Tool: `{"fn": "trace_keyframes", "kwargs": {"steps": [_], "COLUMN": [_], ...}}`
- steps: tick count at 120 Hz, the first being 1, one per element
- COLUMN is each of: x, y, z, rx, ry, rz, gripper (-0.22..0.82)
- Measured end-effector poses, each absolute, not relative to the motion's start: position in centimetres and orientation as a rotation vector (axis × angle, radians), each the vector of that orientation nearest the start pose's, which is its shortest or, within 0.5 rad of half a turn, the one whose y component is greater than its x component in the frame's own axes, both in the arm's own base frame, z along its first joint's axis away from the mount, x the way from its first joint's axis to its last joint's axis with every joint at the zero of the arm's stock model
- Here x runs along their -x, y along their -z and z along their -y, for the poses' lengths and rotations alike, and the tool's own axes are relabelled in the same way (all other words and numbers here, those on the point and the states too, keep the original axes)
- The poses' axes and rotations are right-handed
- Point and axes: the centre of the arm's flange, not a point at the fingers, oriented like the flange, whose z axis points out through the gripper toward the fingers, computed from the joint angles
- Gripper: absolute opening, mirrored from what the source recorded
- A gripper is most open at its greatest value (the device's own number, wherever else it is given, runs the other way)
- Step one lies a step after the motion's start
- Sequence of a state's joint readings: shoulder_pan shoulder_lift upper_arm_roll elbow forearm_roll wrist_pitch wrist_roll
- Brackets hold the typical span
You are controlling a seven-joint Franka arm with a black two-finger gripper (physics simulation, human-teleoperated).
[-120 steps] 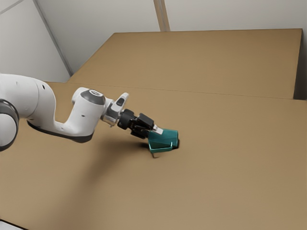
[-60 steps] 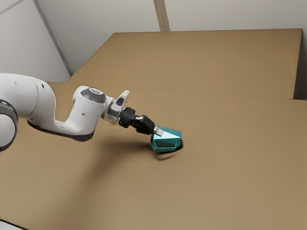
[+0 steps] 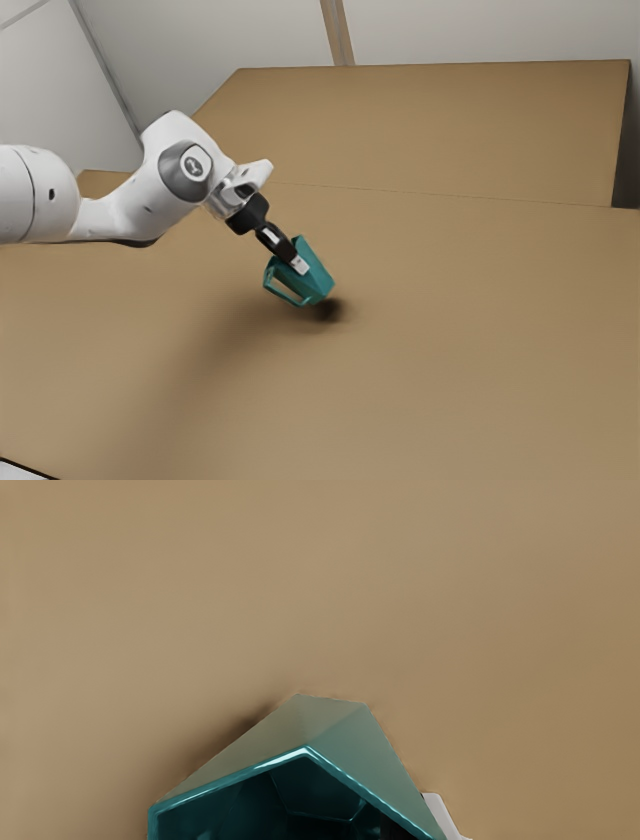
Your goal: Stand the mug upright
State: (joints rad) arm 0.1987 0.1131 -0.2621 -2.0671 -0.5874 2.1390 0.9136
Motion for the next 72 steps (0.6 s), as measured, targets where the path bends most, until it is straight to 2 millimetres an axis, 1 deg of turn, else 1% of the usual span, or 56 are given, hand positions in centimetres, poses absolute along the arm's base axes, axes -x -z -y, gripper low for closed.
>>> {"fn": "trace_keyframes", "kwargs": {"steps": [10,29,45,72], "x": [-55.6,-53.7,-52.8,-51.4], "y": [-39.0,-38.6,-38.4,-36.7], "z": [6.3,7.6,8.7,10.8], "rx": [3.290,3.126,3.051,3.010], "ry": [0.251,0.175,0.164,0.119], "rz": [-1.169,-1.155,-1.118,-1.059], "gripper": [-0.17,-0.17,-0.18,-0.18]}}
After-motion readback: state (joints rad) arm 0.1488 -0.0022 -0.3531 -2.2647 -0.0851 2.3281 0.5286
